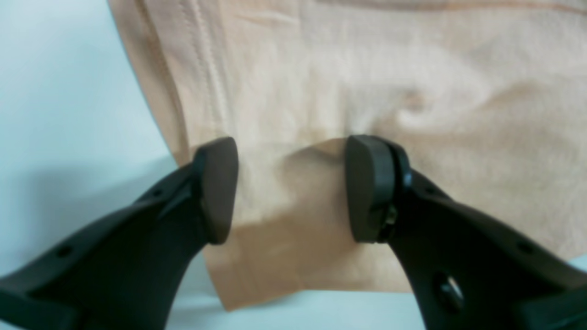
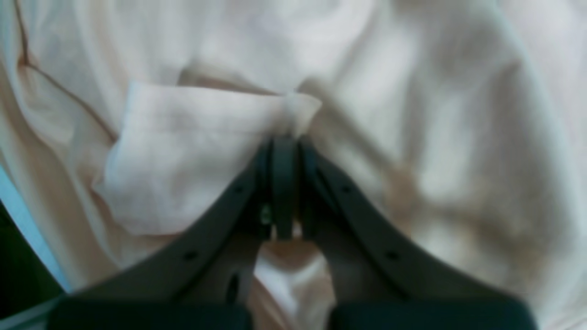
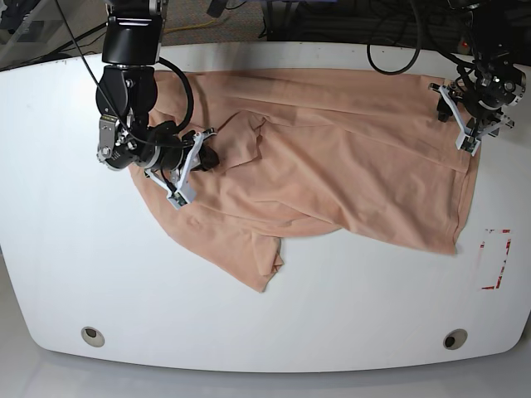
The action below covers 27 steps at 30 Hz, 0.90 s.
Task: Fold the T-shirt properly
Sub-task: 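Move the right gripper onto the shirt body and pinch the fabric, then drag the pinched fabric with the right gripper toward the held edge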
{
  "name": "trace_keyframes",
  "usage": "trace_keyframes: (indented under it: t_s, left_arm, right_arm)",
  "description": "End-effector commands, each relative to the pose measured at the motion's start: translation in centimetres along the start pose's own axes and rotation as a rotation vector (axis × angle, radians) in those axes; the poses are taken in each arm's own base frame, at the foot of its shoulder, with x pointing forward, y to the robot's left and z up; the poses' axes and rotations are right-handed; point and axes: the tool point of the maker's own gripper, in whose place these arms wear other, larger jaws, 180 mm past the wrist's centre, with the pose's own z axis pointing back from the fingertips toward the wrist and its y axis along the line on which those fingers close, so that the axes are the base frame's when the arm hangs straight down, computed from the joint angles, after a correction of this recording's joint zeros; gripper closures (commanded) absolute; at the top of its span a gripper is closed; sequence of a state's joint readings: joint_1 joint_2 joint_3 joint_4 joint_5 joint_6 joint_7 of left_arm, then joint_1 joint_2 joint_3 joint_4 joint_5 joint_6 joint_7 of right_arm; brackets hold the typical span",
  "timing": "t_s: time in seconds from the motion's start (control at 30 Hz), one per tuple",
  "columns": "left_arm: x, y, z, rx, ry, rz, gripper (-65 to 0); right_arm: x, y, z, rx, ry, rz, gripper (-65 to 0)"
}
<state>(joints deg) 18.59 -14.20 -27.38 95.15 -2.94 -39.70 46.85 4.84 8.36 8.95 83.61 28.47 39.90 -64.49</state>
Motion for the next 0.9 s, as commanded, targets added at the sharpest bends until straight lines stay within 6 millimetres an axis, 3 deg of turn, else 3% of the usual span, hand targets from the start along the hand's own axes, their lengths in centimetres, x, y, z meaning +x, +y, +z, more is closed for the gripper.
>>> trace_keyframes:
  t_s: [0.0, 0.4, 0.77, 0.83, 0.87]
  left_arm:
    - [-1.8, 0.3, 0.2, 0.016, 0.084, -0.026, -34.4]
    - [-2.7, 0.0, 0.3, 0.008, 0.103, -0.027, -34.4]
    - [-3.3, -0.2, 0.3, 0.003, 0.115, -0.027, -34.4]
    - [-3.3, -0.2, 0.4, 0.004, 0.115, -0.026, -34.4]
    - [-3.4, 0.0, 0.4, 0.01, 0.116, -0.021, -34.4]
  right_arm:
    - [2.1, -0.3, 0.7, -0.008, -0.06, 0.025, 0.0]
    - [6.1, -1.4, 3.6, -0.079, -0.135, 0.128, 0.0]
    - [7.4, -2.9, 2.6, -0.065, -0.13, 0.085, 0.0]
    - [7.5, -3.1, 2.6, -0.064, -0.129, 0.078, -4.1]
    - [7.7, -3.2, 2.8, -0.069, -0.132, 0.082, -9.2]
